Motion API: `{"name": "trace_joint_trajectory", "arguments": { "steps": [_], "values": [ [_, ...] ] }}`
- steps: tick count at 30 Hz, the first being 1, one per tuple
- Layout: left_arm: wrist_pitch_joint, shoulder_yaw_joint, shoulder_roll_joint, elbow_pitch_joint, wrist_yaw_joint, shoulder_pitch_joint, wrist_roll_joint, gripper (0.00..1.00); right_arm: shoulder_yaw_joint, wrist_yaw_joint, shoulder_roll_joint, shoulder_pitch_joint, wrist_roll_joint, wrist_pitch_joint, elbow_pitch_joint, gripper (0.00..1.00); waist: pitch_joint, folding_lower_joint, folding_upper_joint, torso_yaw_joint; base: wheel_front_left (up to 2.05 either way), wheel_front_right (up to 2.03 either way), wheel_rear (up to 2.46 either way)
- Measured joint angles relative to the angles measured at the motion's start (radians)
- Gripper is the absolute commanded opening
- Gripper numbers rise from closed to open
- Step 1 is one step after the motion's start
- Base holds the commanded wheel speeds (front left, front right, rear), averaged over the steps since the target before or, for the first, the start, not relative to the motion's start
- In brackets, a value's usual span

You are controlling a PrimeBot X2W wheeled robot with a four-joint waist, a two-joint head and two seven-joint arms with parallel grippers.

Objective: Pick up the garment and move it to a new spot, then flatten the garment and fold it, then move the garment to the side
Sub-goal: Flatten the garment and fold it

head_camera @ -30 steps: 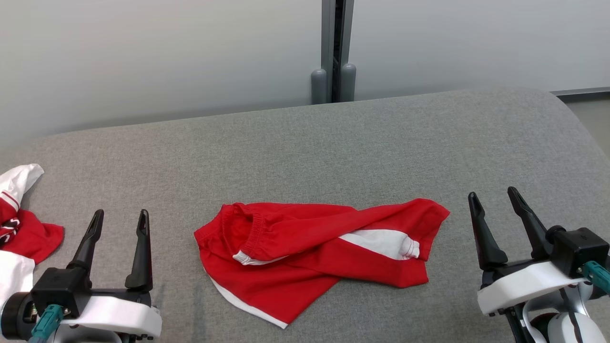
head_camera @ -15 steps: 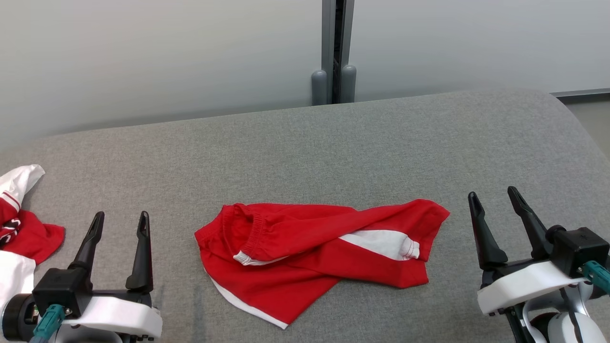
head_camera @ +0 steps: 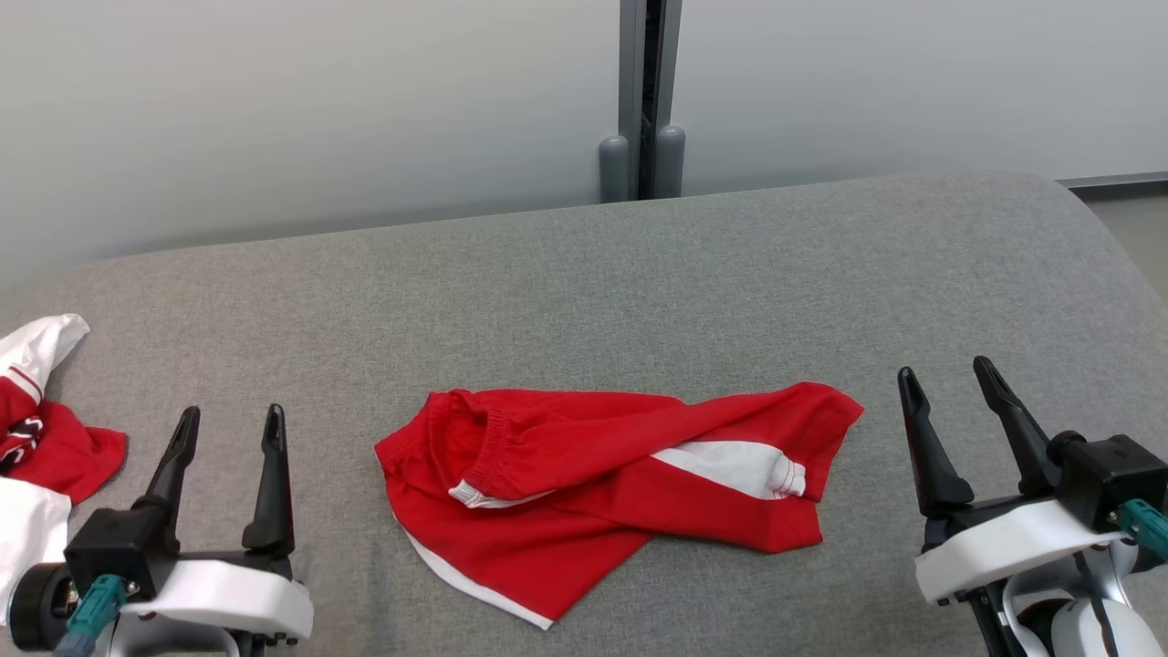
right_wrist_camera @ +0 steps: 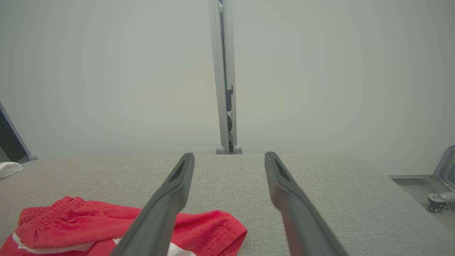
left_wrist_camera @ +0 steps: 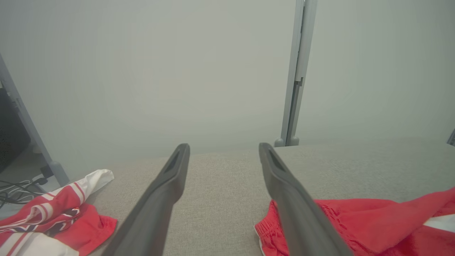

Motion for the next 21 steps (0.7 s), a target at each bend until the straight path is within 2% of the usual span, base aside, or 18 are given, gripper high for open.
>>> {"name": "trace_joint_trajectory", "arguments": {
  "steps": [5,6,7,8,13,18,21],
  "values": [
    [0.051,-0.035,-0.005,0.007,-0.034,-0.050,-0.016,1.00,0.005,0.000,0.000,-0.001,0.000,0.001,-0.007,1.00,0.011,0.0000,0.0000,-0.005,0.00,0.00,0.00],
    [0.076,-0.058,-0.007,0.014,-0.049,-0.063,-0.017,1.00,0.008,0.000,0.000,-0.001,0.000,0.001,-0.007,1.00,0.014,0.0000,0.0000,-0.008,0.00,0.00,0.00],
    [0.127,-0.102,-0.014,0.038,-0.086,-0.088,-0.028,1.00,0.015,0.000,0.000,-0.004,0.002,0.001,-0.008,1.00,0.022,0.0000,0.0000,-0.015,0.00,0.00,0.00],
    [0.127,-0.102,-0.014,0.038,-0.086,-0.088,-0.028,1.00,0.015,0.000,0.000,-0.004,0.002,0.001,-0.008,1.00,0.022,0.0000,0.0000,-0.015,0.00,0.00,0.00],
    [0.242,-0.190,-0.037,0.122,-0.173,-0.139,-0.067,1.00,0.021,0.000,0.000,-0.014,0.012,-0.003,-0.005,1.00,0.047,0.0000,0.0000,-0.042,0.00,0.00,0.00],
    [0.319,-0.235,-0.053,0.200,-0.224,-0.180,-0.095,1.00,0.019,0.000,0.000,-0.024,0.020,-0.018,-0.001,1.00,0.086,0.0000,0.0000,-0.069,0.00,0.00,0.00],
    [0.345,-0.248,-0.051,0.227,-0.239,-0.205,-0.102,1.00,0.016,0.000,0.000,-0.036,0.021,-0.025,0.001,1.00,0.114,0.0000,0.0000,-0.081,0.00,0.00,0.00]
  ]
}}
